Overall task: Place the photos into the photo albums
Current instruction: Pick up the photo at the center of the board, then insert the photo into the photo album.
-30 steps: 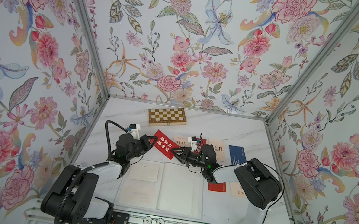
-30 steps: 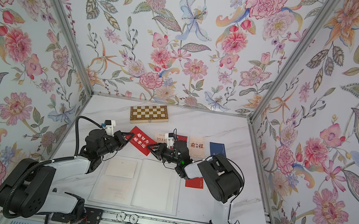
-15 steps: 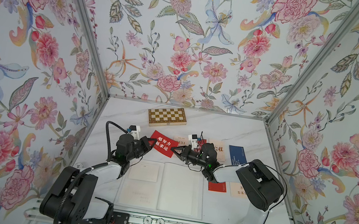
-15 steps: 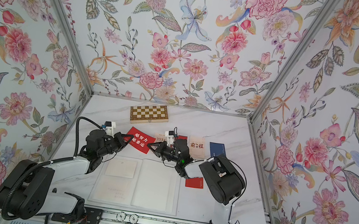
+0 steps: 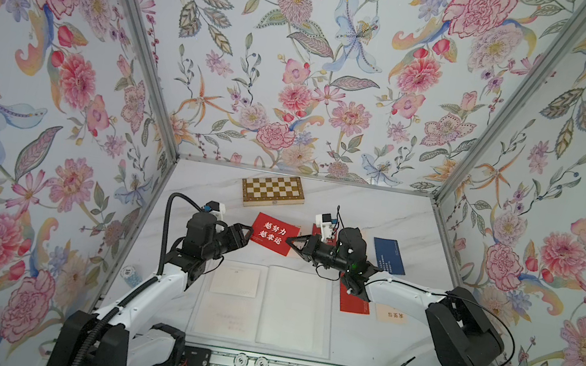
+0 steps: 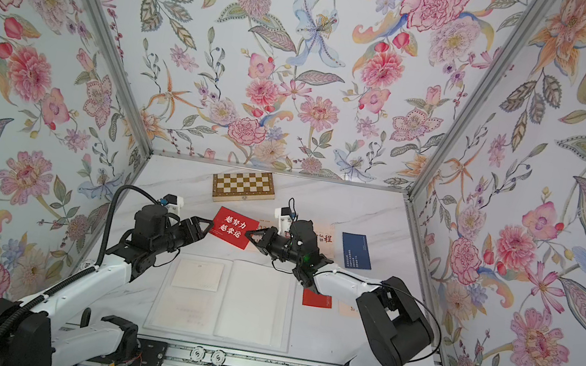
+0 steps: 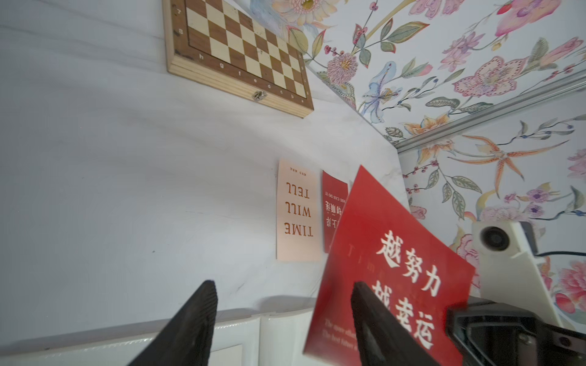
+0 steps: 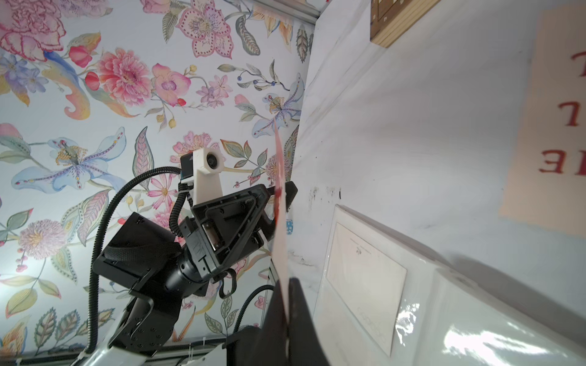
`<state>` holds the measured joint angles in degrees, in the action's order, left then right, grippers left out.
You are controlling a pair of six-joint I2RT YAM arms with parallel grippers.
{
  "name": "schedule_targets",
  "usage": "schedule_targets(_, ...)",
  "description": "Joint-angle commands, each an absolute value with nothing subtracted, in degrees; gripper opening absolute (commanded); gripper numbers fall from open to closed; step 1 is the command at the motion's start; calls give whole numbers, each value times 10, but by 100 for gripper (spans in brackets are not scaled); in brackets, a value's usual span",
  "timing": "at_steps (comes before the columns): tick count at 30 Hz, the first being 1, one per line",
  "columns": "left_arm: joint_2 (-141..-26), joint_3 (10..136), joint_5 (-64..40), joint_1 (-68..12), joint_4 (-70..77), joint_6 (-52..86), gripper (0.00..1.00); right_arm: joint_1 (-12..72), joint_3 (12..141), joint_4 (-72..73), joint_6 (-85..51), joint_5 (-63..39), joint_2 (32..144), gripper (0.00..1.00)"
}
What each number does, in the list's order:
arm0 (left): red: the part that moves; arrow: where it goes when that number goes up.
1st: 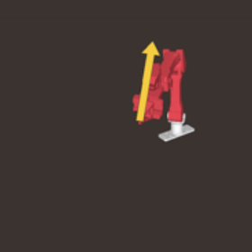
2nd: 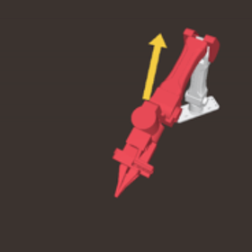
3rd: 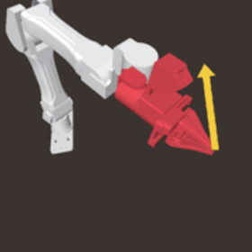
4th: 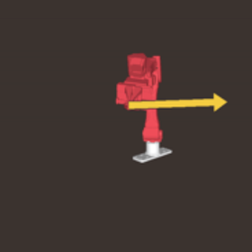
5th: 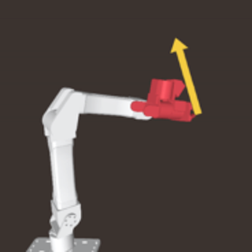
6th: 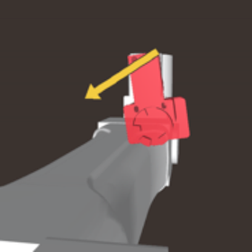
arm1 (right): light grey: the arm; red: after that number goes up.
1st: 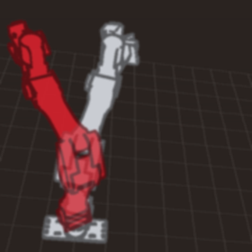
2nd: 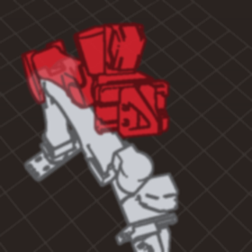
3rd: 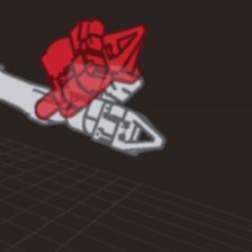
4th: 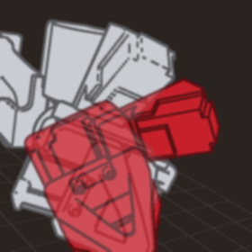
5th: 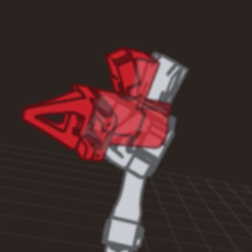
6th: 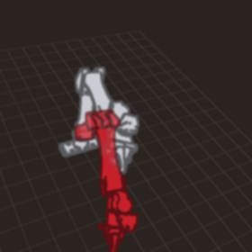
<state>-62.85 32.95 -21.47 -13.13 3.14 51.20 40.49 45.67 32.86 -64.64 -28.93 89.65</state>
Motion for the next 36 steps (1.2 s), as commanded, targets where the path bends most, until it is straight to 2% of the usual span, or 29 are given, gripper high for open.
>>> schedule_targets(1,-606,346,-158,-128,-103,439,66,419,467,123,-568,-246,846,0)
schedule_targets(6,-579,345,-122,-131,-170,407,66,454,474,-17,-546,-210,787,0)
schedule_targets(13,-568,320,-118,-156,-184,405,65,522,498,-162,-543,-153,742,0)
schedule_targets(22,-553,298,-56,-234,-195,413,64,591,517,-249,-572,-122,729,0)
schedule_targets(36,-557,273,-40,-248,-172,398,65,648,545,-290,-622,-99,758,0)
